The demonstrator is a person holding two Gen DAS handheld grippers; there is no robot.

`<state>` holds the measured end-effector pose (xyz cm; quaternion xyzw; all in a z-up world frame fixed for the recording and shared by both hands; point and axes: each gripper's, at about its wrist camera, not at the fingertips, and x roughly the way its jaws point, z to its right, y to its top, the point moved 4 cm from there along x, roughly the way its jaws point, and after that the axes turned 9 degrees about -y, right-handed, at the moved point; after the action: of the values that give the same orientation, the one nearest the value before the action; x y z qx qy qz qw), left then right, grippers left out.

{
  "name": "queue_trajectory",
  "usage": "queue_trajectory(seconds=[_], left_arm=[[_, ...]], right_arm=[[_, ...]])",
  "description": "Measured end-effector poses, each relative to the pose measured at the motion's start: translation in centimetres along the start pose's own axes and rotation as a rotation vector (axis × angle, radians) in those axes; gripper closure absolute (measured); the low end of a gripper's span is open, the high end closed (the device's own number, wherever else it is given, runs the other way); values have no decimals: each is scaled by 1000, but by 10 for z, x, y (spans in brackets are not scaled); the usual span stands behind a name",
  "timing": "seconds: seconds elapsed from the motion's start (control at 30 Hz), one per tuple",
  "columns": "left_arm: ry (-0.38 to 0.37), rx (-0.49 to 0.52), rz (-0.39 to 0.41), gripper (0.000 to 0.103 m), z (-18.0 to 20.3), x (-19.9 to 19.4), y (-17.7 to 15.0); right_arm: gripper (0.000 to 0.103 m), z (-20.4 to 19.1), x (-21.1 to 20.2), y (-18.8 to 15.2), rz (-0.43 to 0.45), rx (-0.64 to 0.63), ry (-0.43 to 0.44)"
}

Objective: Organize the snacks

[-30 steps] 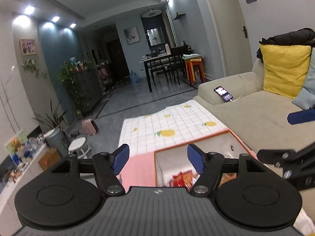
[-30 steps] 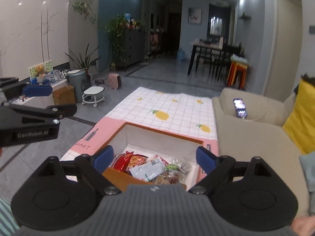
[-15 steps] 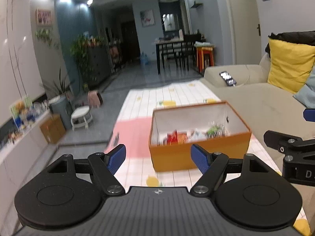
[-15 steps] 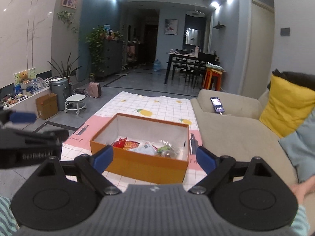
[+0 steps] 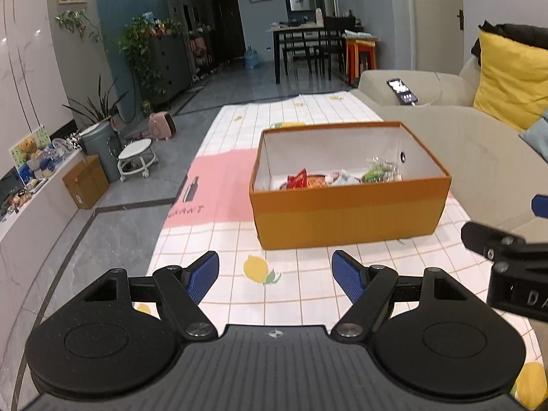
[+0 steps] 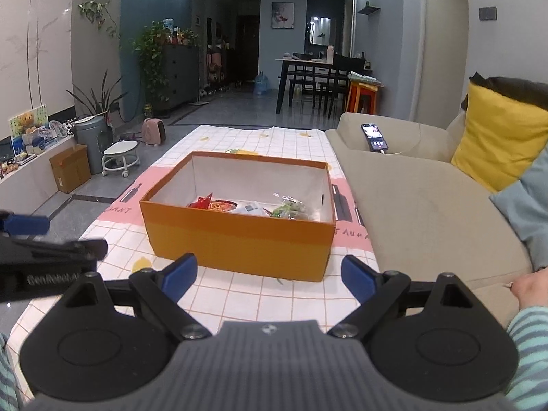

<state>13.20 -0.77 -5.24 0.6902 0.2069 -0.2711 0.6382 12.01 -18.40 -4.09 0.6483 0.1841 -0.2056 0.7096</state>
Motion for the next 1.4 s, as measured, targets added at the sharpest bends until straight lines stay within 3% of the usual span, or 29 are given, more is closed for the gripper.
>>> queue_trajectory(seconds=[1.4], left_arm=[[12,-21,-22,15,-1,-1,1]], right_arm=[[15,-4,-8,8,46,-20,36]])
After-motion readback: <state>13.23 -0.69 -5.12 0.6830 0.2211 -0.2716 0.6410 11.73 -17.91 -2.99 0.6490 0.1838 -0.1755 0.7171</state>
